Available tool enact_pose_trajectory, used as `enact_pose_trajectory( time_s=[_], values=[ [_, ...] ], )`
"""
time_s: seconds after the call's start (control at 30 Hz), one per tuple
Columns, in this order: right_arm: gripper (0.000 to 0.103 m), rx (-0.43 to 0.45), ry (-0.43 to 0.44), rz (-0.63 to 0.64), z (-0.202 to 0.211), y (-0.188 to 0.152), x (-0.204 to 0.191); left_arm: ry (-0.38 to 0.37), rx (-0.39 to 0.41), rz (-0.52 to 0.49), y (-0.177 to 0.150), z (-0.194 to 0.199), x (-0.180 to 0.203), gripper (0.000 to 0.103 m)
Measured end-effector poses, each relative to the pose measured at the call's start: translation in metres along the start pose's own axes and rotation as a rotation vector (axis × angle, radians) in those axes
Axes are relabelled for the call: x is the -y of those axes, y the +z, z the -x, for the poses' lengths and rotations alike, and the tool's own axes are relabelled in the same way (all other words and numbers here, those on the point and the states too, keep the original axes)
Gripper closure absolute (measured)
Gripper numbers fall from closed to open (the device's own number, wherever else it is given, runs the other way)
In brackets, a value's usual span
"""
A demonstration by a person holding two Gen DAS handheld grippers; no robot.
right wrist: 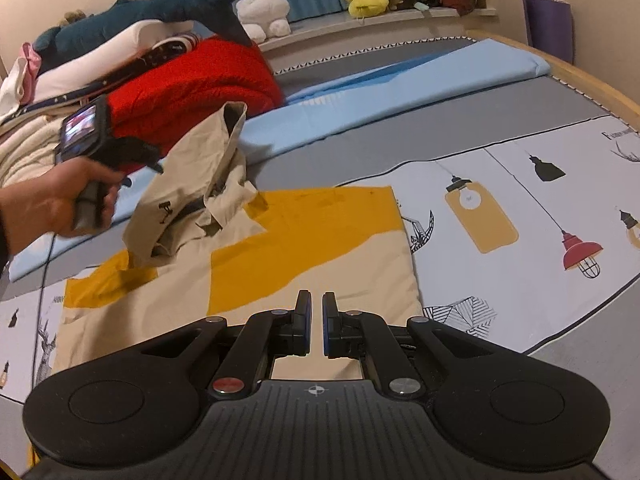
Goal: Fold large clothes
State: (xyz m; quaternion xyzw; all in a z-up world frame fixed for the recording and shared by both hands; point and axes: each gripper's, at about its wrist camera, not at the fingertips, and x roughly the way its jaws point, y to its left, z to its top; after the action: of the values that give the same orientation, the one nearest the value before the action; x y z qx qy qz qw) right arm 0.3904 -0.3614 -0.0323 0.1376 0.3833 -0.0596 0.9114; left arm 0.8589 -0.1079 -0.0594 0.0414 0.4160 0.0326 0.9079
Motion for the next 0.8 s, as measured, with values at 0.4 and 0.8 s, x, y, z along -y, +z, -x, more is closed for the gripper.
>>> enact_pose_trajectory(
  time_s=[0.4,0.8],
  values=[
    [0.098,-0.005,-0.037,-0.013,-0.005,0.001,0.006,-0.048,0.092,-0.211,0.010,0.002,0.028,0.103],
    [0.098,0.116,0.001,-0.123,0.034,0.013,0.017,-0.391,0.468,-0.886,-0.174,0.266,-0.033,0.103]
  ],
)
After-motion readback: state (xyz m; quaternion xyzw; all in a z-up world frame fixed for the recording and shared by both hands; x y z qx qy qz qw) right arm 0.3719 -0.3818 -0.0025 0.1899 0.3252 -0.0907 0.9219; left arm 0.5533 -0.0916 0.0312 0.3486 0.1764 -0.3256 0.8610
